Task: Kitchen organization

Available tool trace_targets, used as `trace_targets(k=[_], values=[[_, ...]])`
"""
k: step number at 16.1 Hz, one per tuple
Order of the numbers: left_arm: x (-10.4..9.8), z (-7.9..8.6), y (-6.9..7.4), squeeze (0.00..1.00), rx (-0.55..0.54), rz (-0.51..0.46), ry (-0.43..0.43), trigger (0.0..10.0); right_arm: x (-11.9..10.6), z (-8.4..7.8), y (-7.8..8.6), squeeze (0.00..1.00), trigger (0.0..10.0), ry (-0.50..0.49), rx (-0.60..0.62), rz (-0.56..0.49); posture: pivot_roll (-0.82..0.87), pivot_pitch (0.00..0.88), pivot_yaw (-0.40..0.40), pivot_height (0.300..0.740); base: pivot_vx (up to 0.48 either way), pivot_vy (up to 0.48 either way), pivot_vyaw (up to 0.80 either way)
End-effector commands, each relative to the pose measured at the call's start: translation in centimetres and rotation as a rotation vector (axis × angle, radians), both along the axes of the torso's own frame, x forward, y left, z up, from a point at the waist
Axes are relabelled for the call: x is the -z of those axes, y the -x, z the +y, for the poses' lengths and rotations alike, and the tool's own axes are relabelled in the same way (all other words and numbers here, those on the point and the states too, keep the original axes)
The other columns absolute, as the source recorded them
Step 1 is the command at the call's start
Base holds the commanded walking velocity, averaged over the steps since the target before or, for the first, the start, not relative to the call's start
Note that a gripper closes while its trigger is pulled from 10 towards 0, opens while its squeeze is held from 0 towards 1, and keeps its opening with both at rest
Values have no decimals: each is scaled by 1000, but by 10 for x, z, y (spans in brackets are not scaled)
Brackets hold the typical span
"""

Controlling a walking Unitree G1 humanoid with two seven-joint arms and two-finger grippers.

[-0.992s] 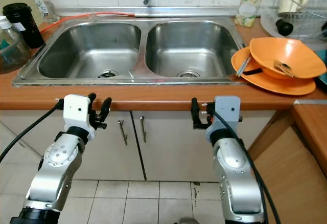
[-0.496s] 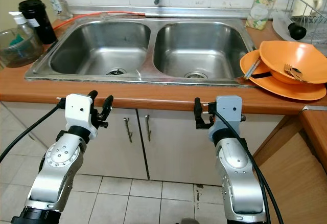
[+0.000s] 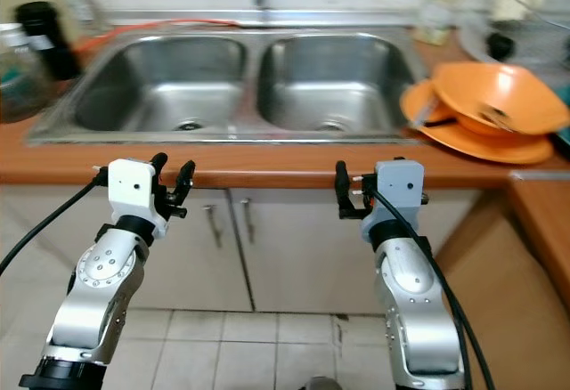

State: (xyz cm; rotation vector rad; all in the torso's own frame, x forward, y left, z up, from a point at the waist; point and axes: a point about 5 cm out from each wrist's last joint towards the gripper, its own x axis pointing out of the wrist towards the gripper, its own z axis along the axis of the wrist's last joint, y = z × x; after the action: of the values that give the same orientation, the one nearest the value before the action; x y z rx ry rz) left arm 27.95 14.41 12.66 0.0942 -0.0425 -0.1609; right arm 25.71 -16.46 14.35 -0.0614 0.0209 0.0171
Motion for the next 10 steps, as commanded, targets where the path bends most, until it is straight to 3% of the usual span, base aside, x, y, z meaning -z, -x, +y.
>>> trace_targets(k=[1,6,10], values=[[-3,2,1,0,-9,-10,-1,10000,-2,2,3,0,10000,8,-12,1,-179,0,39,740,0,0,-800],[-10,9,-1,0,-62,-27,27,10000,-3,10,1,0,10000,53,-53,-4,-173,0,17,740,0,0,-800],[-12,10,-1,0,-66,-39,19,10000,-4,13,-3,0,10000,34,-92,11,-174,0,10,740,0,0,-800]])
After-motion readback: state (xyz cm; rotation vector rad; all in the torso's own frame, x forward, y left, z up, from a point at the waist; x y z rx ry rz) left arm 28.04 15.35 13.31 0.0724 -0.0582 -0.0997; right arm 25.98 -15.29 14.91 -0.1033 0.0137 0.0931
